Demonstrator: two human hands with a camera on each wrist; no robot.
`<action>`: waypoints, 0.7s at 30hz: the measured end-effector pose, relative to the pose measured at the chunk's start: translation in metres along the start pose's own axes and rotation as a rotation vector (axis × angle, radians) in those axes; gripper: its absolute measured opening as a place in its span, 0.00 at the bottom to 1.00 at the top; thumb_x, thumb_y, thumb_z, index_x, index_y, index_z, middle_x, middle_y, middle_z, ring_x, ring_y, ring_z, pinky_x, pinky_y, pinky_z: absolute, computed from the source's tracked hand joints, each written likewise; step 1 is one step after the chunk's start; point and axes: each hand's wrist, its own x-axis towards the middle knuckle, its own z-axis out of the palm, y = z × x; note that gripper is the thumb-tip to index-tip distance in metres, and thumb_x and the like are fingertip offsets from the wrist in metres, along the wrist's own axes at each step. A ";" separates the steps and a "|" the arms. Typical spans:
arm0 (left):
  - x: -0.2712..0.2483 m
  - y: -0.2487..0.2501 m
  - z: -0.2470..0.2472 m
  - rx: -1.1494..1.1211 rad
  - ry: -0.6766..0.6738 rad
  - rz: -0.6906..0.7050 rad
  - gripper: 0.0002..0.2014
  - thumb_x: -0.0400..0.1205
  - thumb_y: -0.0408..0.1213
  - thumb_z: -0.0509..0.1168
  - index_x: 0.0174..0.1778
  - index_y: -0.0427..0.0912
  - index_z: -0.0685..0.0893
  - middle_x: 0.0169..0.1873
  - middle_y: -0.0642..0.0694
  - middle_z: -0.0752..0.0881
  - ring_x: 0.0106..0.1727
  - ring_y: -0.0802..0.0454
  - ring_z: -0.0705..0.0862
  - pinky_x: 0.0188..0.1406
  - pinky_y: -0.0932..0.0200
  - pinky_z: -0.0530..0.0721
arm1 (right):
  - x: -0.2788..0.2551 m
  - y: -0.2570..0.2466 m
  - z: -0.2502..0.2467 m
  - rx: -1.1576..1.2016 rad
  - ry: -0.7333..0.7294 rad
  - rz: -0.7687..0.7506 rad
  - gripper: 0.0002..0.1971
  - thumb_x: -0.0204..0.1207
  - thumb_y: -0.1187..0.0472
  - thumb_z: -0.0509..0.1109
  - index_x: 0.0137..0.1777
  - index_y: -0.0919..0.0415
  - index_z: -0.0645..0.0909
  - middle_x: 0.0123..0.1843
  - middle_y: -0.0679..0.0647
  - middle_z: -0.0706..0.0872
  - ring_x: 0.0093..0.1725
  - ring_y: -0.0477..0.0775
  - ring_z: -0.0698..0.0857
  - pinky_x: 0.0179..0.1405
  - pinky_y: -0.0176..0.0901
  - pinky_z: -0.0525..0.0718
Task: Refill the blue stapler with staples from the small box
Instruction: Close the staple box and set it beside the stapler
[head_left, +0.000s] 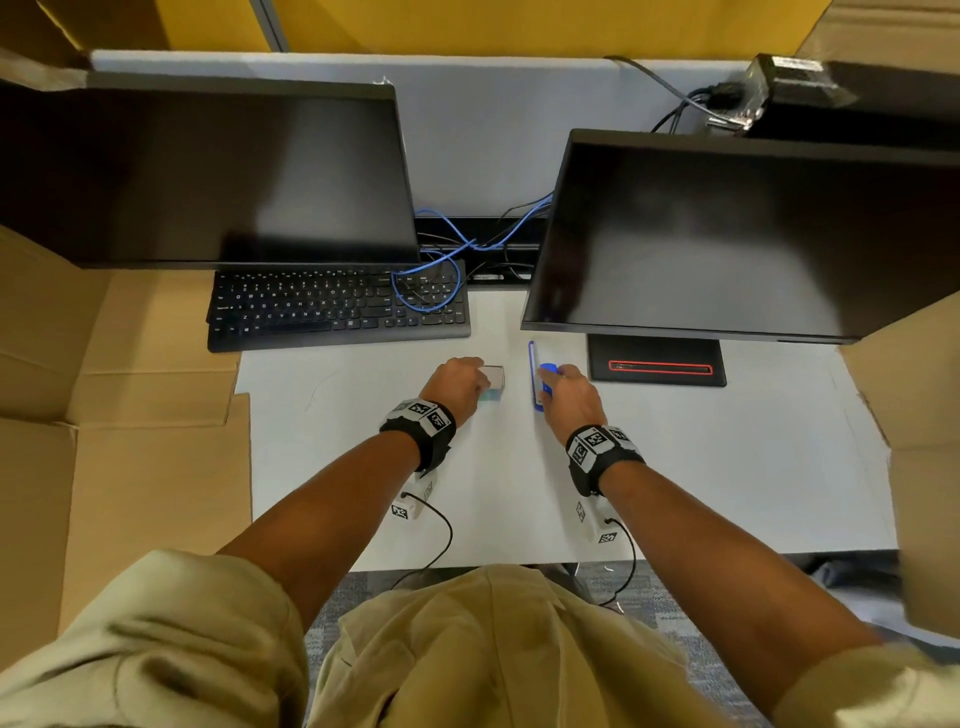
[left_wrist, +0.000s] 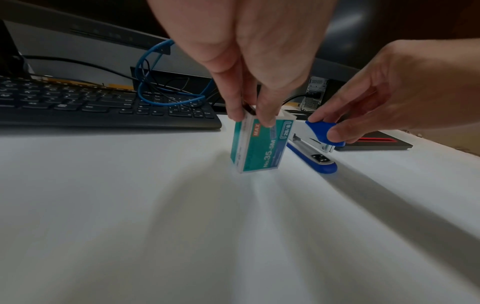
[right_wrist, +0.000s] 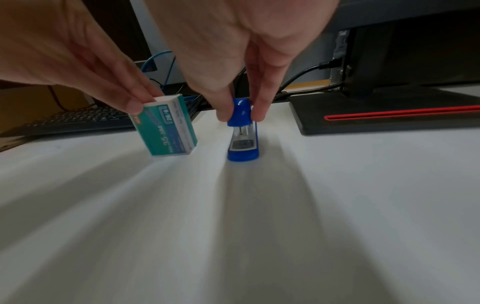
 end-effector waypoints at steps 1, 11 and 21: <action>0.003 0.002 -0.001 -0.002 0.003 -0.002 0.14 0.81 0.27 0.61 0.57 0.37 0.90 0.75 0.40 0.77 0.70 0.39 0.80 0.70 0.55 0.77 | 0.001 0.000 -0.001 0.000 -0.003 0.004 0.19 0.81 0.64 0.67 0.71 0.64 0.75 0.66 0.64 0.78 0.59 0.63 0.84 0.62 0.46 0.82; 0.019 0.019 -0.008 -0.028 0.011 -0.018 0.14 0.82 0.29 0.60 0.58 0.36 0.90 0.66 0.35 0.84 0.64 0.37 0.83 0.66 0.51 0.82 | 0.005 -0.001 -0.004 -0.027 -0.034 0.029 0.18 0.81 0.63 0.67 0.70 0.63 0.76 0.64 0.64 0.78 0.57 0.64 0.84 0.64 0.48 0.82; 0.018 0.018 -0.006 -0.015 0.002 -0.040 0.15 0.84 0.36 0.62 0.65 0.46 0.87 0.79 0.42 0.72 0.72 0.39 0.79 0.74 0.49 0.77 | 0.001 -0.007 -0.011 0.000 -0.030 0.065 0.19 0.82 0.60 0.67 0.71 0.63 0.76 0.64 0.64 0.78 0.56 0.63 0.85 0.63 0.48 0.83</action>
